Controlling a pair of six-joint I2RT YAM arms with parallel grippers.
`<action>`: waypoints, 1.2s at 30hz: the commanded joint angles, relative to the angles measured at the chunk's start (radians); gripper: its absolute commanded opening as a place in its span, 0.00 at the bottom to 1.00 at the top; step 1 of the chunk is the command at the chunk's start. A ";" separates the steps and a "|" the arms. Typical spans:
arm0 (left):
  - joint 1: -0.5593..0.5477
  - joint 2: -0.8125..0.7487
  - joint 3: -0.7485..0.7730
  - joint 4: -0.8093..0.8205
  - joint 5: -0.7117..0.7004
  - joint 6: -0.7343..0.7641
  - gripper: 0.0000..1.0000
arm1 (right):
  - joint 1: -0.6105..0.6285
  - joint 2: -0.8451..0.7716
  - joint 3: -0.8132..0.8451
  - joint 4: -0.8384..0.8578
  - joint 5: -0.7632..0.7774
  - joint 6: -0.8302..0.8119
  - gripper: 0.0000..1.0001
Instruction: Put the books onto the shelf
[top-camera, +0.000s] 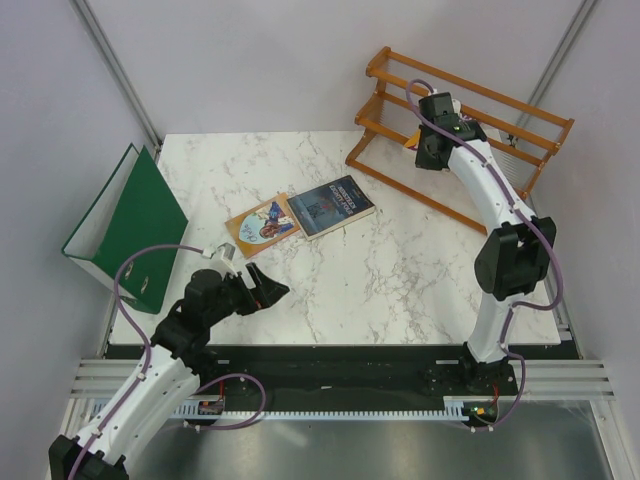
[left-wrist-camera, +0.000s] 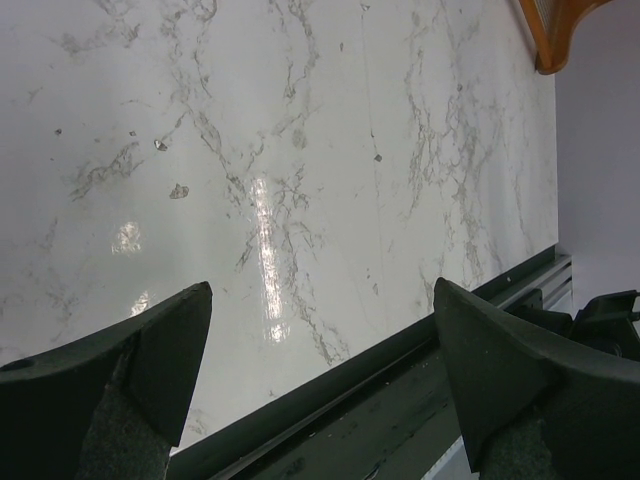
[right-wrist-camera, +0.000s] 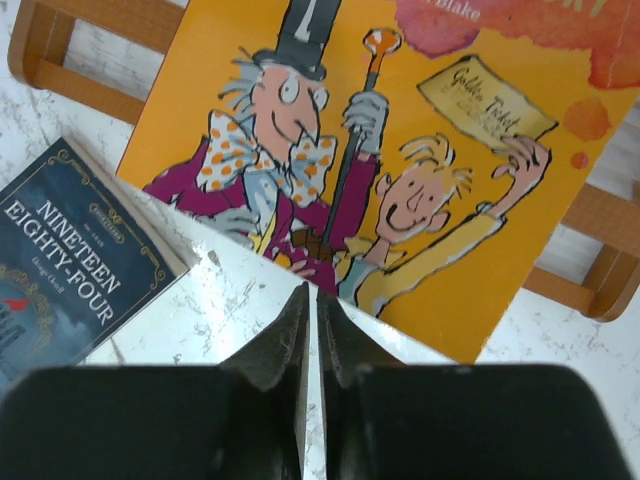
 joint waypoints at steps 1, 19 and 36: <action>0.001 0.022 0.024 0.008 -0.002 0.050 0.98 | -0.002 -0.135 -0.063 0.083 -0.053 0.010 0.18; 0.002 0.687 0.527 0.023 -0.099 0.252 1.00 | 0.231 -0.387 -0.671 0.406 -0.268 0.271 0.50; 0.133 1.353 1.104 0.028 0.024 0.418 1.00 | 0.278 -0.354 -1.275 1.350 -0.418 0.872 0.69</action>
